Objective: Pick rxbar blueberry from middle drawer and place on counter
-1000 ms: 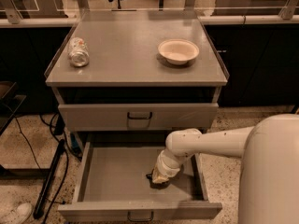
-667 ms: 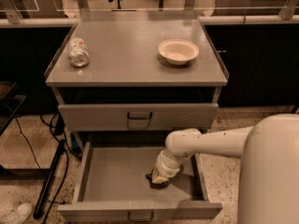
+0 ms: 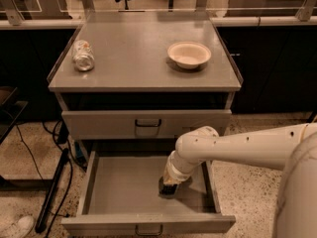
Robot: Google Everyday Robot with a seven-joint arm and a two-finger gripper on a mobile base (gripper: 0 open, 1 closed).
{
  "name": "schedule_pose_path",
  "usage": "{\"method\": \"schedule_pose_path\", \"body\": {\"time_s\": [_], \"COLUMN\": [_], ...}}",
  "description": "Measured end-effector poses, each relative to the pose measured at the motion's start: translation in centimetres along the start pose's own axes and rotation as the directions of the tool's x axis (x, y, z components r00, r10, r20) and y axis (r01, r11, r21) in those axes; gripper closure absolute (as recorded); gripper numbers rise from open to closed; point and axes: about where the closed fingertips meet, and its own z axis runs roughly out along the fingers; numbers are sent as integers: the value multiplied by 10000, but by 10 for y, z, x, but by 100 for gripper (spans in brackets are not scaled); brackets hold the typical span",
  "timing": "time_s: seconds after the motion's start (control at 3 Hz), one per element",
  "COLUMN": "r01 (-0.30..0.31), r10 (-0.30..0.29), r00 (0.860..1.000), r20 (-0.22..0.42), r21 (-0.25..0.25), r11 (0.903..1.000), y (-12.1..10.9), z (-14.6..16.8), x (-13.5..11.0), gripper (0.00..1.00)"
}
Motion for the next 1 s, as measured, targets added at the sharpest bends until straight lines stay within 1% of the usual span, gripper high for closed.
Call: {"method": "schedule_pose_path", "body": {"time_s": [0.33, 0.67, 1.0], "r01": [280, 280, 249], "r10": [-267, -267, -188], "r00": [9995, 9995, 9985], "r20": [-182, -183, -516], "r21": [736, 737, 1214], "r11": [9969, 9969, 9923], "y": [-1, -1, -8], "z": [-36, -36, -53], "x": [-9, -9, -10], "gripper": [100, 100, 100]}}
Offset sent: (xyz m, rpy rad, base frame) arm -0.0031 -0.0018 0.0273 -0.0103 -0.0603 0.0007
